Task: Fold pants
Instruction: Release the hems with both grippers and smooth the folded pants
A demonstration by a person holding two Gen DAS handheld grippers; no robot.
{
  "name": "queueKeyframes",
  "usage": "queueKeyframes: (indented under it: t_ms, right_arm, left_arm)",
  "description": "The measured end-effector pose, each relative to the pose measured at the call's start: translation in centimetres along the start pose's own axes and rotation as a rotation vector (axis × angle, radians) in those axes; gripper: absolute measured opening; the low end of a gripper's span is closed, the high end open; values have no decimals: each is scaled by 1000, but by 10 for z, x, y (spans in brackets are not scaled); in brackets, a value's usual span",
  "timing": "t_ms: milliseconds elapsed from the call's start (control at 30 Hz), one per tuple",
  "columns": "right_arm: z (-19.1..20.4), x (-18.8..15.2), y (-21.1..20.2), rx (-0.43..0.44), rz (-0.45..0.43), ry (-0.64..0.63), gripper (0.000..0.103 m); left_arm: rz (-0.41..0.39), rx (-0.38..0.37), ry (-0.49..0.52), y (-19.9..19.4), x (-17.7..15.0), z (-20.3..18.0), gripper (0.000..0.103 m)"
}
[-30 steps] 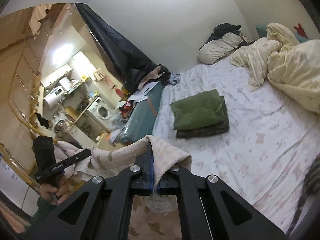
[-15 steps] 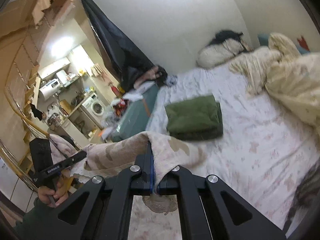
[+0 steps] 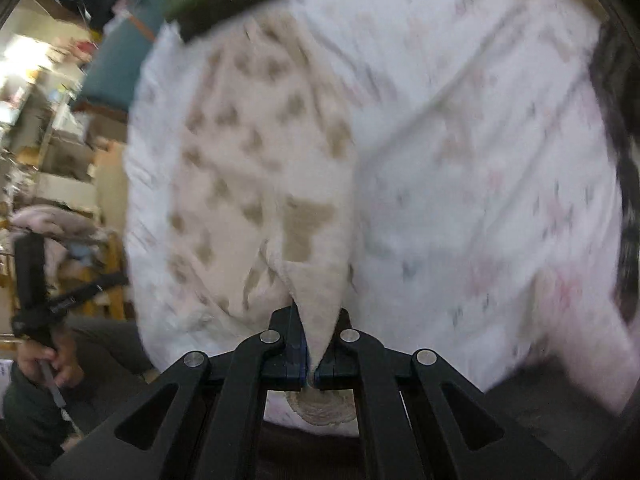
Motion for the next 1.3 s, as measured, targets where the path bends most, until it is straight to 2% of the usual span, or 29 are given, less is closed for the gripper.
queueKeyframes:
  t_ms: [100, 167, 200, 233, 267, 333, 400, 433, 500, 567, 633, 667, 733, 833, 900, 967, 1033, 1167, 1233, 1300]
  right_arm:
    - [-2, -15, 14, -49, 66, -31, 6]
    - [-9, -20, 21, -123, 112, -33, 14]
    - [-13, -21, 22, -163, 127, -34, 17]
    - [-17, -21, 21, -197, 128, -40, 27]
    - [-22, -20, 18, -243, 127, -51, 51]
    - [-29, -11, 6, -333, 86, -92, 74]
    - [-30, 4, -13, -412, -2, -158, 74]
    - [-26, 10, -18, -403, -23, -181, 73]
    - [-16, 19, -21, -320, -44, -171, 65]
    - [-1, 27, -8, -246, -49, -165, 41]
    - [15, 27, 20, -180, -28, -165, 27]
    - [21, 24, 39, -162, 1, -148, 27]
    - [27, 11, 67, -111, 68, -109, 27]
    - [30, -15, 100, -114, 142, -124, 27]
    - [24, -34, 112, -140, 185, -122, 25]
    - [23, -45, 110, -169, 190, -139, 25]
    - [22, -54, 104, -184, 221, -117, 25]
    - [20, -70, 92, -194, 299, -127, 28]
    - [21, -73, 84, -190, 326, -144, 28]
    - [28, -64, 71, -174, 290, -186, 29]
  left_arm:
    - [34, 49, 32, 15, -12, 5, 2]
    - [68, 53, 21, 22, -13, 5, 2]
    - [61, 63, 19, 22, -13, 5, 2]
    - [46, 67, 20, 20, -11, 4, 3]
    - [31, 71, 28, 17, -10, 2, 4]
    - [1, 82, 38, 12, -8, -2, 19]
    - [-36, 74, 39, 9, -2, -9, 33]
    - [-53, 69, 39, 7, 3, -13, 37]
    - [-74, 45, 23, 12, 15, -24, 37]
    - [-93, 24, 18, 22, 27, -37, 37]
    - [-105, 19, 44, 39, 33, -53, 37]
    - [-78, 19, 39, 52, 30, -60, 37]
    - [-24, -33, 57, 74, 19, -73, 35]
    - [17, 1, 151, 94, -3, -82, 35]
    - [98, 46, 208, 109, -25, -81, 37]
    - [149, 96, 224, 110, -40, -75, 37]
    - [193, 104, 198, 104, -50, -69, 37]
    - [262, 127, 232, 94, -65, -62, 37]
    - [251, 121, 210, 83, -62, -58, 37]
    - [189, 90, 172, 70, -47, -56, 37]
Point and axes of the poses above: each gripper's, at about its wrist camera, not at the fingertips, and y roughly the way its jaws point, z to its left, x to its top, the point moved 6 cm from there along y, roughly the way its jaws point, and after that the axes turned 5 degrees about -z, right-handed, at the moved point
